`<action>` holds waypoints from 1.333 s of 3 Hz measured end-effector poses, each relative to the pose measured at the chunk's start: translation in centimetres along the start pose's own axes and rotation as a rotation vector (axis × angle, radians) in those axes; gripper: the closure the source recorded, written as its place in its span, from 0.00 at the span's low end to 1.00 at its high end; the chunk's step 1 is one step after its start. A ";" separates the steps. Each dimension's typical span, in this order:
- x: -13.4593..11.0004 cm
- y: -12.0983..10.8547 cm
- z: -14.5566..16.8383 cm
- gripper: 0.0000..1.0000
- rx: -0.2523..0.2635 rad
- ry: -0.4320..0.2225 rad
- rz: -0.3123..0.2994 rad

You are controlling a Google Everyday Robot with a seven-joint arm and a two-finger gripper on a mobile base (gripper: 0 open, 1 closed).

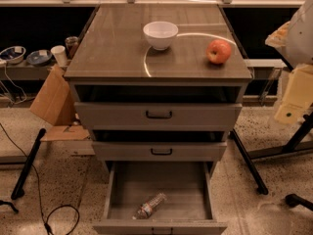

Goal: Pick water bottle from bottom drawer and place on counter

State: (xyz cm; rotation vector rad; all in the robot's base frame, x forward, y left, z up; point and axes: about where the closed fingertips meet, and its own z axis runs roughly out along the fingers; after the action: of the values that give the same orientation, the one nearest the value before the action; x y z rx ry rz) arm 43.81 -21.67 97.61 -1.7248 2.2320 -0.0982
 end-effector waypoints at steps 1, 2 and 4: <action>0.0 0.0 0.0 0.00 0.000 0.000 0.000; 0.2 0.2 -0.2 0.00 0.024 0.014 -0.008; -2.1 4.0 10.3 0.00 -0.066 0.077 -0.298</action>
Offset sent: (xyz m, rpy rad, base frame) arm -0.0066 -0.0052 -0.0038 -0.0513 -0.0279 -0.0021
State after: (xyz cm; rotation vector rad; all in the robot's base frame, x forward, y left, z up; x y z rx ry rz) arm 43.53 -17.16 87.26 -2.1127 2.0339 -0.1615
